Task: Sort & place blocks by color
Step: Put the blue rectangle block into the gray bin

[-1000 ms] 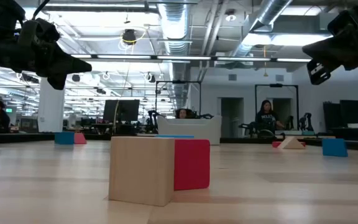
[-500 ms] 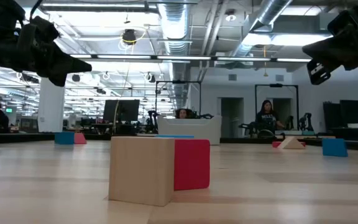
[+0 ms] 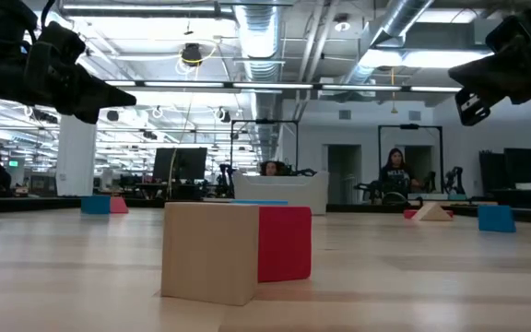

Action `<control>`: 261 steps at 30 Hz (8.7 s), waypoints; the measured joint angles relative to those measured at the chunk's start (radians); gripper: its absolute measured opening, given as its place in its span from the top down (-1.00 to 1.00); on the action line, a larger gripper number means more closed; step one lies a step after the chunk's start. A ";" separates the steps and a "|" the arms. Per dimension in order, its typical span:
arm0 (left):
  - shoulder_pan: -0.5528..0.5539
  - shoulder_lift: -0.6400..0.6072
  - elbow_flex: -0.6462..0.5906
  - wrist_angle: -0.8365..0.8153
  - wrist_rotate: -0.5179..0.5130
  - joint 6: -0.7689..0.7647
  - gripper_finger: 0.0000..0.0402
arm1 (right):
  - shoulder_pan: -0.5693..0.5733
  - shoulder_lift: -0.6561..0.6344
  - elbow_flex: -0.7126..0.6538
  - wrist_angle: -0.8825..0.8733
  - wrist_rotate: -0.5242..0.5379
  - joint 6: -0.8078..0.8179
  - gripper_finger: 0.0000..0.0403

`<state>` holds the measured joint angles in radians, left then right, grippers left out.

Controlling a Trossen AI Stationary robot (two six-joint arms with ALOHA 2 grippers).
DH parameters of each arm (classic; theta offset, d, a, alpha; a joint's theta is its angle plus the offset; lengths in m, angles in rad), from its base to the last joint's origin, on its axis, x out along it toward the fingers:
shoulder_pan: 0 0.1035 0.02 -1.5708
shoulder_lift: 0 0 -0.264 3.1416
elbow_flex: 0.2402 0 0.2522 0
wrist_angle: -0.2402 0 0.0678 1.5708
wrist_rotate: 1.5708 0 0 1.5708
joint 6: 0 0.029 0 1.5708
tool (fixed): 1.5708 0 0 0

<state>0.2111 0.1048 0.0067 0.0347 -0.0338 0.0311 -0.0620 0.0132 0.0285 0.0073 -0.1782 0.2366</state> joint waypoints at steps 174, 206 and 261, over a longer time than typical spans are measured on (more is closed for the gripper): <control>0.039 0.471 0.173 -0.195 -0.625 -0.558 0.18 | -0.011 0.988 0.429 0.090 0.560 0.044 -0.02; 0.157 0.859 0.483 -0.671 -0.364 -0.885 -0.36 | -0.023 0.873 0.430 -0.092 0.437 0.062 -0.19; 0.148 1.132 0.440 -0.649 -0.336 -1.168 0.39 | -0.016 0.875 0.430 -0.194 0.441 0.025 -0.19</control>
<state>0.3592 1.2366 0.4469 -0.6144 -0.3695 -1.1370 -0.0781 0.8886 0.4583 -0.1871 0.2626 0.2619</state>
